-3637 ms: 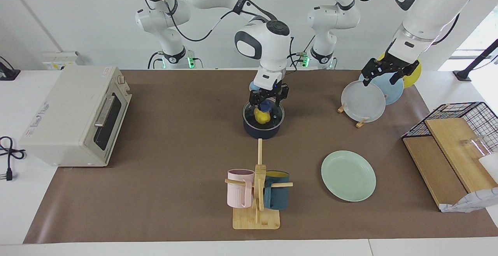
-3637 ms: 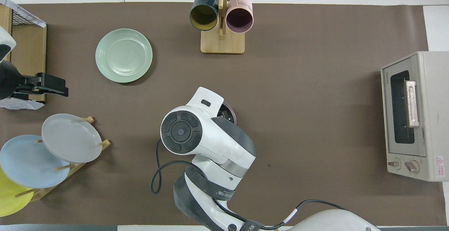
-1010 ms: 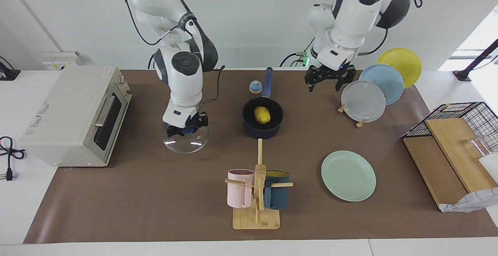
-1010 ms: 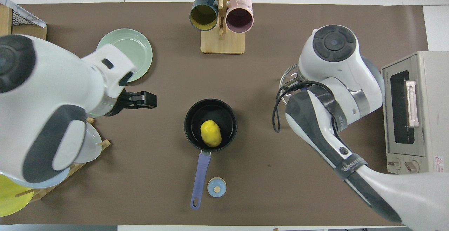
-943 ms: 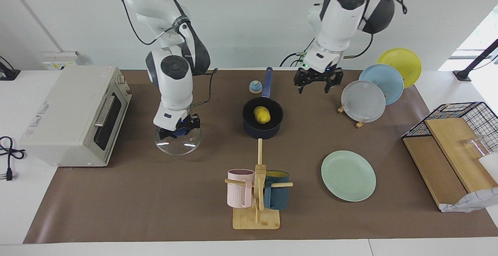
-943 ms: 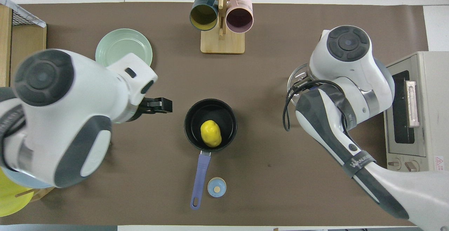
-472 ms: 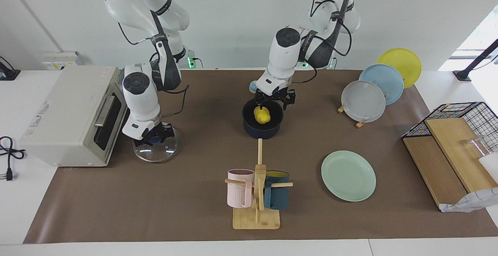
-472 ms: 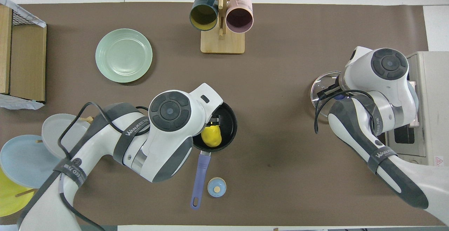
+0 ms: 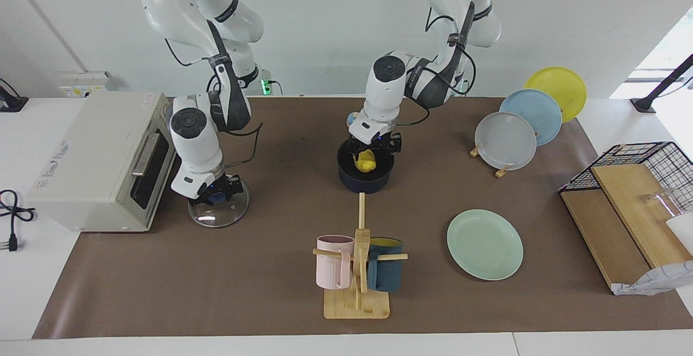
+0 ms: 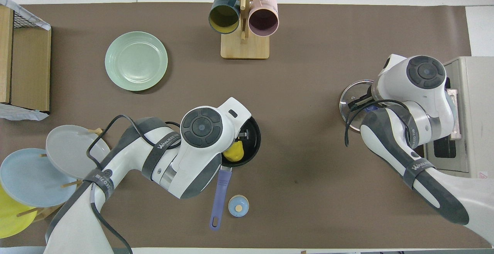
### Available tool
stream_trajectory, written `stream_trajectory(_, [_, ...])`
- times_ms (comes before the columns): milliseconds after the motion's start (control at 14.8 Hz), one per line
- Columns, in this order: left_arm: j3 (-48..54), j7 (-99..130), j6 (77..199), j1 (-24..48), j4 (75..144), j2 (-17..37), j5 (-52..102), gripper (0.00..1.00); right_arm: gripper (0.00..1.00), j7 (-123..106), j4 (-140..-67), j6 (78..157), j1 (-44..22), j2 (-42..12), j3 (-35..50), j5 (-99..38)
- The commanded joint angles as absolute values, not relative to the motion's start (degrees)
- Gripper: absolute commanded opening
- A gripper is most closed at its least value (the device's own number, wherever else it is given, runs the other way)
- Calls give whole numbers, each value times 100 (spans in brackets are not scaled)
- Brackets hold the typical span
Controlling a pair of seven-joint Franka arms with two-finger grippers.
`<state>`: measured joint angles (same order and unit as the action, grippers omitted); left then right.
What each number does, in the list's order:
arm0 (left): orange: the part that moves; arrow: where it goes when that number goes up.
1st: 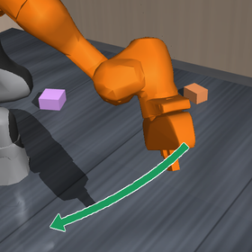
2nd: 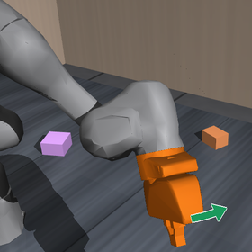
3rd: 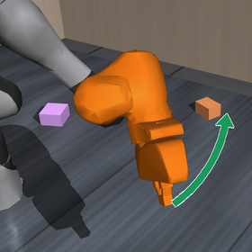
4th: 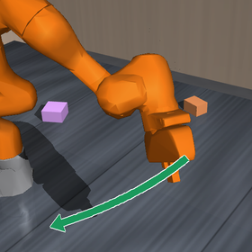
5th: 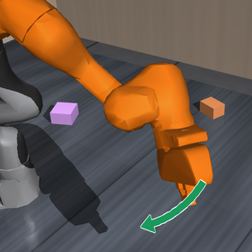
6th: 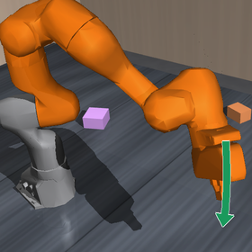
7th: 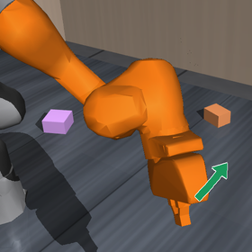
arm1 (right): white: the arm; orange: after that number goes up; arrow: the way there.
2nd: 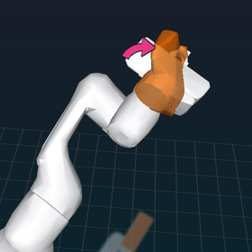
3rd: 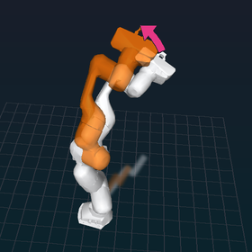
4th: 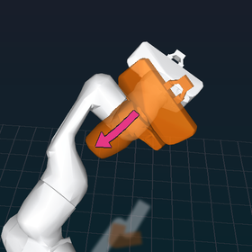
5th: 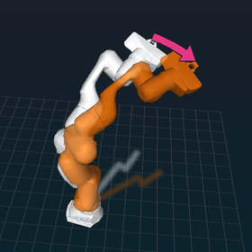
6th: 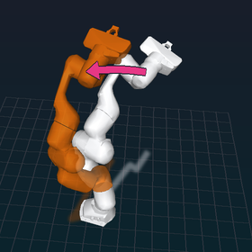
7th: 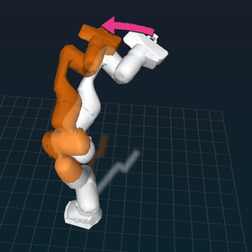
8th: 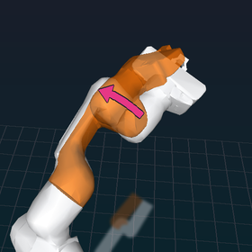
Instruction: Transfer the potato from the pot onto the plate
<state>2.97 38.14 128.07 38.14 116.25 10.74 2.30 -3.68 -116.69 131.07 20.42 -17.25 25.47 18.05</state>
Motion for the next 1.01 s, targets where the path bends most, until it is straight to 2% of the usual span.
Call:
stream_trajectory(0, [202, 4130, 13183, 3981, 11839, 1133, 378, 100, 100, -246, -11191, 12354, 2039, -1434, 2637, 1460])
stream_trajectory(269, [202, 4166, 13236, 3999, 11883, 1186, 387, 100, 100, -246, -9804, 10297, 1995, -1100, 2680, 1144])
stream_trajectory(472, [202, 4227, 13306, 4034, 11883, 1300, 387, 100, 100, -193, -8993, 9135, 1811, -801, 2760, 1020])
stream_trajectory(808, [193, 4342, 13430, 4122, 11883, 1415, 387, 99, 100, -167, -8999, 8517, 1811, -142, 2733, 669])
stream_trajectory(943, [193, 4289, 13403, 4166, 11874, 1415, 387, 83, 100, 209, -9035, 8350, 1863, -79, 2716, 589])
